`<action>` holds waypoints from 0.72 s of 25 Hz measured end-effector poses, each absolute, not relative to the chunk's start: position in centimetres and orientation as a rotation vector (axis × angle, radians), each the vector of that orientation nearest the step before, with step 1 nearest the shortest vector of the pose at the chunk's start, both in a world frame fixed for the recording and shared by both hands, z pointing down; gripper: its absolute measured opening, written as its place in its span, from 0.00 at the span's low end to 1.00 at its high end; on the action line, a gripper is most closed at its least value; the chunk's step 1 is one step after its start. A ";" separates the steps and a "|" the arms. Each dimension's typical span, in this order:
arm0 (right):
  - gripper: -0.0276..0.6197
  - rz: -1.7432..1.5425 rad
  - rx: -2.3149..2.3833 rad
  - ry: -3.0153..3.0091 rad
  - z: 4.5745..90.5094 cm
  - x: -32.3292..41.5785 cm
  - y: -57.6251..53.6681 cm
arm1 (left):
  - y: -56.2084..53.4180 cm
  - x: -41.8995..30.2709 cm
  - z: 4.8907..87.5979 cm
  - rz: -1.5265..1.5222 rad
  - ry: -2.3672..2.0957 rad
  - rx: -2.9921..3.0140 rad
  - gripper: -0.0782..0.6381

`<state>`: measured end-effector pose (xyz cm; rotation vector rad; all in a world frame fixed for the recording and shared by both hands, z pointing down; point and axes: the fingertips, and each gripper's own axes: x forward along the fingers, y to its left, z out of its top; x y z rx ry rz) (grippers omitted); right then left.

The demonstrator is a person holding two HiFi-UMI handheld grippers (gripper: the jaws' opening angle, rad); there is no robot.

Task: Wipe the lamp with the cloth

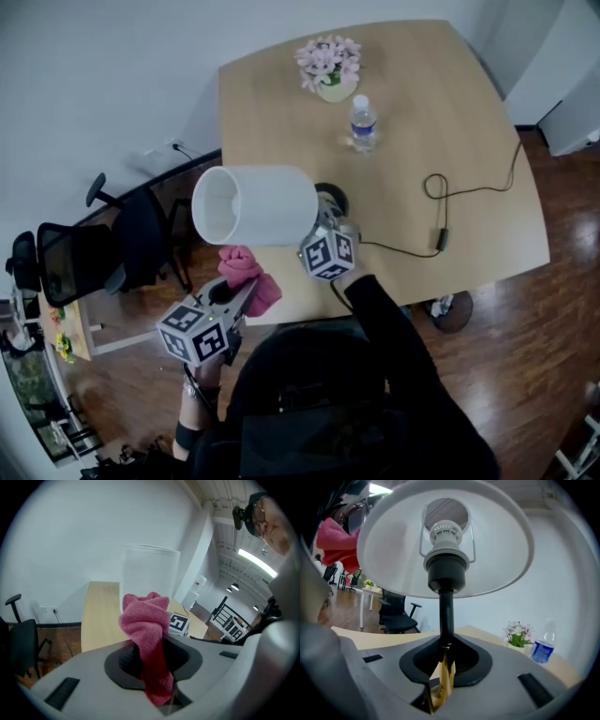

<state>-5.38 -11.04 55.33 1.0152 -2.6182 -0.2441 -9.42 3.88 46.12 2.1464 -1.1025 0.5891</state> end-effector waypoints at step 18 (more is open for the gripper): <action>0.14 -0.498 0.642 -2.283 58.3 -13.1 -9.5 | 5.8 -18.5 37.9 0.611 -1.511 2.094 0.25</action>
